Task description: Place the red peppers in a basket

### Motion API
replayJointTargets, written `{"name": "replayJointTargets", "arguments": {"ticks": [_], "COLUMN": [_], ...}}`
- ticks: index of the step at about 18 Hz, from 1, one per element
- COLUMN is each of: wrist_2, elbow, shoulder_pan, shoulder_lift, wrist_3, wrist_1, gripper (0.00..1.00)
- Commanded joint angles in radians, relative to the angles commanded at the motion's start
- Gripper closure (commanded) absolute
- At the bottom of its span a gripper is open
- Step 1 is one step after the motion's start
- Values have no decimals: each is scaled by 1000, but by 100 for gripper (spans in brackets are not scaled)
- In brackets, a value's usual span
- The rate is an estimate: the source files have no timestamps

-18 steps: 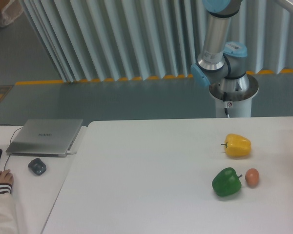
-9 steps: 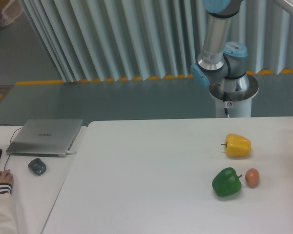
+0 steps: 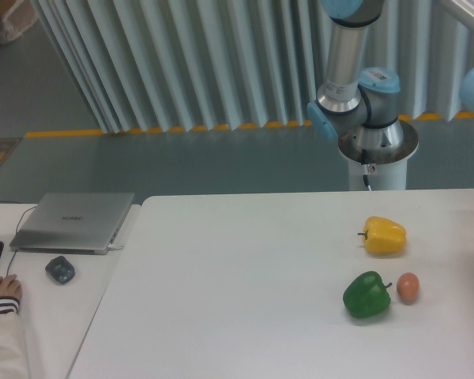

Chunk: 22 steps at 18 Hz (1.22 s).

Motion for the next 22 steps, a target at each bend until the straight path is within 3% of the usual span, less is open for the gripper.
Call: {"name": "replayJointTargets", "arguments": {"ticks": [3, 6, 8, 11, 22], "wrist_2": [-43, -43, -45, -46, -60], "elbow": [-3, -3, -3, 0, -40], "shoulder_pan": [-54, -106, -131, -169, -186], "shoulder_lift": [-3, -17, -26, -34, 6], "wrist_3": [-170, -259, -318, -404, -412], "wrist_1": [34, 141, 161, 165, 117], "gripper": [0, 0, 0, 0, 0]}}
